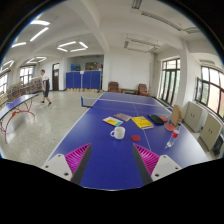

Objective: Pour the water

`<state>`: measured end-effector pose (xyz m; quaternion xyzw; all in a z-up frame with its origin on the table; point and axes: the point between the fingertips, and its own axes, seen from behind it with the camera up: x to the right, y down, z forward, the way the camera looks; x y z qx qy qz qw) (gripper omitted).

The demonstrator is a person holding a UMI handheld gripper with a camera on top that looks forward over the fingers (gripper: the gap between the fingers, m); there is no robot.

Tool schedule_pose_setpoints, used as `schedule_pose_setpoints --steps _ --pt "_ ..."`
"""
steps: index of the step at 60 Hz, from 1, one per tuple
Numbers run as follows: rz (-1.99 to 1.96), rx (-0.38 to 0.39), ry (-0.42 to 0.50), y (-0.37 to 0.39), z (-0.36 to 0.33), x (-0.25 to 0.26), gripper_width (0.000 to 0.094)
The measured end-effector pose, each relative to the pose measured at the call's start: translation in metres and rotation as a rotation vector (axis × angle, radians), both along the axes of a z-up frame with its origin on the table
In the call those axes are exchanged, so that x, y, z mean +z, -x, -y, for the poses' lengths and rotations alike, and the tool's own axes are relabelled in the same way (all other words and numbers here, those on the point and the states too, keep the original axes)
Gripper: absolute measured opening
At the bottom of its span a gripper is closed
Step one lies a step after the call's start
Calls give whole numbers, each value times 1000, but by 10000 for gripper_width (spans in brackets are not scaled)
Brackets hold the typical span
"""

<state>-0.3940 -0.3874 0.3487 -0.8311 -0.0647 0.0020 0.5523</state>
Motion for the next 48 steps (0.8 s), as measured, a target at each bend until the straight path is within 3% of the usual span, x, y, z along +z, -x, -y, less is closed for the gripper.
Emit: schedule_pose_setpoints --steps 15,31,38,48 --pt "14 -51 48 -68 -11 -53 852" --pt "22 -183 154 -232 -73 -185 849" --pt "31 -233 140 -320 -100 -213 848" --pt "25 -273 68 -424 -198 -238 843"
